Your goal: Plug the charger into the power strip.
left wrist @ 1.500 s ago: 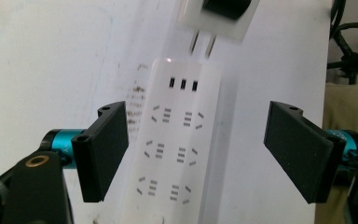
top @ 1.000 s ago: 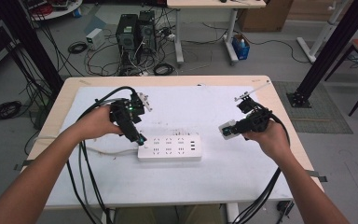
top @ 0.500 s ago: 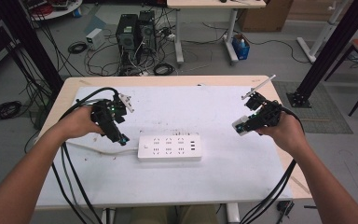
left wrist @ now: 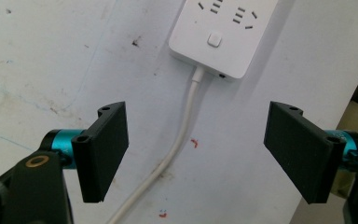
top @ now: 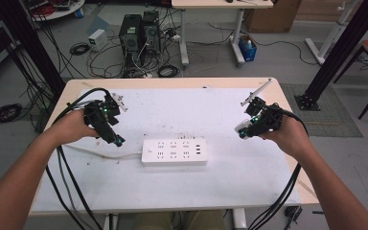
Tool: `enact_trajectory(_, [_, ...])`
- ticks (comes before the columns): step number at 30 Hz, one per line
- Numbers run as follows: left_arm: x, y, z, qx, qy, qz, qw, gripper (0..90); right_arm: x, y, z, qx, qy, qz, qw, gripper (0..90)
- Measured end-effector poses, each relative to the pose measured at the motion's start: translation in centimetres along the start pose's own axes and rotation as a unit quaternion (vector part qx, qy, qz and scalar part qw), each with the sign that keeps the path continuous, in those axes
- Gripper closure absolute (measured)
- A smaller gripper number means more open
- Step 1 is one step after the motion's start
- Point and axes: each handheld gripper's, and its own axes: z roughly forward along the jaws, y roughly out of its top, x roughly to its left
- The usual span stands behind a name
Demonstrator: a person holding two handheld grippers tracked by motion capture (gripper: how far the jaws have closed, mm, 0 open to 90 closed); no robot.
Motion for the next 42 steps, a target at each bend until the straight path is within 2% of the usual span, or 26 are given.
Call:
enact_trajectory(4, [0.2,-0.6,0.4,0.008,-0.001,-0.004,1.0,22.0,0.6,1.0,0.2,0.006,0.007,-0.028,0.9996,62.0])
enact_trajectory(7, [0.3,-0.9,0.6,0.005,-0.002,-0.006,1.0,22.0,0.9,1.4,0.4,0.007,0.008,-0.035,0.9993,62.0])
enact_trajectory(8, [0.4,-1.1,0.9,0.008,0.002,-0.006,1.0,22.0,1.3,1.9,0.6,0.01,0.016,-0.05,0.9986,62.0])
enact_trajectory(9, [0.4,-1.1,0.9,0.008,0.002,-0.006,1.0,22.0,1.3,1.9,0.6,0.01,0.016,-0.05,0.9986,62.0])
enact_trajectory(10, [0.5,-1.3,1.0,0.011,0.002,-0.004,0.9999,22.0,1.6,2.4,0.9,0.012,0.02,-0.065,0.9976,62.0])
enact_trajectory(12, [0.5,-1.4,1.0,0.012,0.005,-0.003,0.9999,22.0,1.7,2.7,1.0,0.013,0.024,-0.067,0.9974,62.0])
enact_trajectory(13, [0.5,-1.5,1.1,0.016,0.012,-0.001,0.9998,22.0,2.0,3.5,1.5,0.009,0.034,-0.079,0.9962,62.0])
enact_trajectory(16, [0.5,-1.5,1.1,0.011,0.014,-0.002,0.9998,22.0,2.7,4.5,2.3,0.011,0.034,-0.095,0.9949,62.1])
enact_trajectory(18, [0.4,-1.6,1.1,0.007,0.013,0.0,0.9999,22.0,3.2,5.3,2.8,0.014,0.042,-0.11,0.9929,62.0])
enact_trajectory(21, [0.3,-1.6,1.2,0.006,0.016,0.001,0.9999,22.0,3.6,6.0,3.2,0.018,0.045,-0.117,0.992,62.0])
enact_trajectory(22, [0.2,-1.7,1.4,0.012,0.019,0.004,0.9997,22.1,4.1,6.8,3.6,0.023,0.049,-0.128,0.9903,62.0])
enact_trajectory(27, [0.2,-1.9,1.6,0.018,0.021,0.009,0.9996,22.1,5.5,8.5,5.1,0.04,0.059,-0.164,0.984,62.1])
enact_trajectory(28, [0.2,-2.0,1.6,0.015,0.022,0.011,0.9996,22.0,5.8,9.0,5.7,0.044,0.063,-0.175,0.9815,62.0])
enact_trajectory(31, [0.4,-2.1,1.7,0.018,0.027,0.015,0.9994,22.1,6.3,9.9,7.1,0.055,0.073,-0.193,0.9769,62.0])
enact_trajectory(33, [0.5,-2.1,1.8,0.02,0.031,0.016,0.9992,22.0,6.8,10.6,8.3,0.067,0.073,-0.206,0.9735,62.1])
enact_trajectory(36, [0.6,-2.1,2.0,0.022,0.031,0.016,0.9991,22.0,7.3,11.1,9.9,0.083,0.068,-0.226,0.9682,62.1])
enact_trajectory(37, [0.6,-2.1,2.0,0.022,0.031,0.016,0.9991,22.1,7.3,11.1,9.9,0.083,0.068,-0.226,0.9682,62.1])
enact_trajectory(38, [0.7,-2.2,2.1,0.021,0.029,0.015,0.9992,22.1,7.5,11.3,10.8,0.089,0.066,-0.238,0.965,62.1])
enact_trajectory(39, [0.7,-2.2,2.1,0.021,0.029,0.015,0.9992,22.0,7.5,11.3,10.8,0.089,0.066,-0.238,0.965,62.1])
enact_trajectory(40, [0.8,-2.1,2.4,0.02,0.027,0.014,0.9993,22.1,7.6,11.4,11.5,0.091,0.072,-0.247,0.9621,62.1])
enact_trajectory(42, [0.9,-2.1,2.6,0.023,0.026,0.014,0.9993,22.0,7.6,11.5,11.8,0.093,0.075,-0.249,0.9612,62.1])
